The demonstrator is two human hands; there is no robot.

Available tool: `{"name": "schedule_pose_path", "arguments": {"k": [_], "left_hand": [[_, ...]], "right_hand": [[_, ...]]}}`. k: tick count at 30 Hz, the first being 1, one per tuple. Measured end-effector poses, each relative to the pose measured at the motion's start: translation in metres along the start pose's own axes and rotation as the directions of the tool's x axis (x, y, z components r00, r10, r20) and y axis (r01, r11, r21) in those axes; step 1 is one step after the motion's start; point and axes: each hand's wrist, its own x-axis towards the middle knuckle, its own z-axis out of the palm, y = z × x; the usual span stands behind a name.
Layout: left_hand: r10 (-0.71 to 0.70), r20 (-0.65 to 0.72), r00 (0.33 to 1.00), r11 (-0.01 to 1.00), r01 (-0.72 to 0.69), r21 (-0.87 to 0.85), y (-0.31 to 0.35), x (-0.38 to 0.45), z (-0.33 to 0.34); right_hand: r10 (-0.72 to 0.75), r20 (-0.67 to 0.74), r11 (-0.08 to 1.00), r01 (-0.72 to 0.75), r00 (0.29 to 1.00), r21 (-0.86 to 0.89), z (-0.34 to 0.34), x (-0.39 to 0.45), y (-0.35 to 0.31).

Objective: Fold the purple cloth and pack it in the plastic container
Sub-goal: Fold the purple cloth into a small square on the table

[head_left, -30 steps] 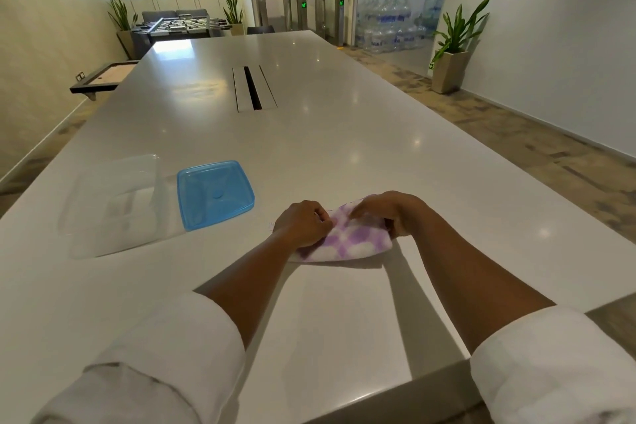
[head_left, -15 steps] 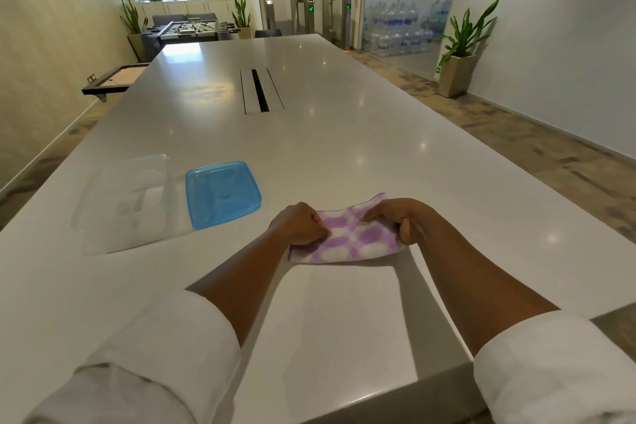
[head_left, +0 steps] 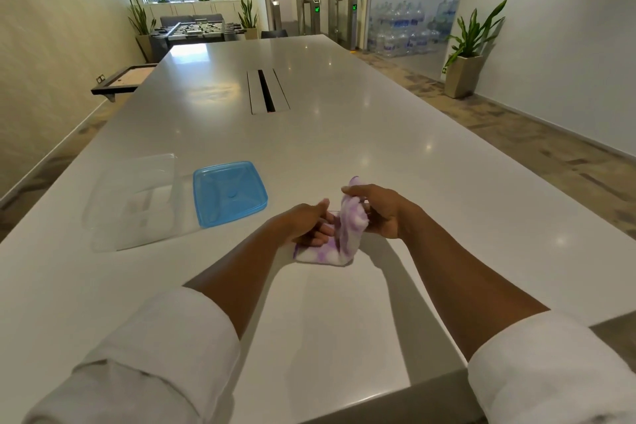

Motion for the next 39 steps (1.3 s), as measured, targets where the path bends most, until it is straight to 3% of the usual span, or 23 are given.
{"name": "schedule_pose_path", "arguments": {"k": [5, 7, 9, 12, 15, 16, 18, 20, 28, 31, 33, 36, 39], "left_hand": [[0.157, 0.194, 0.968, 0.979, -0.127, -0.159, -0.002, -0.009, -0.010], [0.204, 0.182, 0.962, 0.970, -0.173, -0.171, 0.000, -0.010, -0.012], [0.157, 0.130, 0.979, 0.983, -0.142, -0.118, 0.000, -0.011, -0.012], [0.140, -0.035, 0.990, 0.972, -0.131, 0.195, 0.002, -0.011, -0.010], [0.227, -0.081, 0.970, 0.748, -0.121, 0.653, 0.004, -0.016, -0.009], [0.242, -0.146, 0.959, 0.744, -0.087, 0.662, 0.001, -0.013, -0.012], [0.247, -0.315, 0.916, 0.841, -0.041, 0.540, -0.008, -0.002, -0.017], [0.268, -0.388, 0.882, 0.856, -0.034, 0.516, -0.011, 0.001, -0.020], [0.472, -0.406, 0.783, 0.712, -0.067, 0.699, 0.014, -0.005, -0.010], [0.497, -0.360, 0.789, 0.653, -0.066, 0.755, 0.039, -0.011, 0.001], [0.476, -0.331, 0.815, 0.619, -0.043, 0.784, 0.049, -0.012, 0.011], [0.470, -0.325, 0.821, 0.566, 0.002, 0.824, 0.055, -0.015, 0.025], [0.431, -0.329, 0.840, 0.632, -0.021, 0.775, 0.054, -0.013, 0.034]], "right_hand": [[-0.047, 0.029, 0.999, 0.047, 0.999, -0.014, 0.018, 0.007, 0.004], [-0.050, 0.010, 0.998, 0.050, 0.999, -0.042, 0.024, 0.010, 0.006], [-0.062, 0.004, 0.992, 0.062, 0.998, -0.109, 0.028, 0.012, 0.007], [-0.082, 0.008, 0.979, 0.082, 0.997, -0.185, 0.031, 0.011, 0.009], [-0.088, -0.009, 0.965, 0.083, 0.996, -0.248, 0.031, 0.012, 0.011], [-0.092, -0.013, 0.960, 0.086, 0.996, -0.267, 0.031, 0.013, 0.011], [-0.116, -0.023, 0.949, 0.104, 0.993, -0.296, 0.031, 0.013, 0.012], [-0.168, -0.047, 0.922, 0.140, 0.985, -0.361, 0.032, 0.015, 0.013], [-0.504, -0.158, 0.682, 0.279, 0.849, -0.676, 0.037, 0.020, 0.019], [-0.580, -0.126, 0.568, 0.289, 0.805, -0.770, 0.037, 0.027, 0.024], [-0.549, -0.089, 0.514, 0.252, 0.831, -0.820, 0.037, 0.030, 0.028], [-0.476, -0.124, 0.564, 0.194, 0.870, -0.803, 0.036, 0.035, 0.035], [-0.417, -0.115, 0.569, 0.160, 0.902, -0.807, 0.039, 0.026, 0.036]]}}
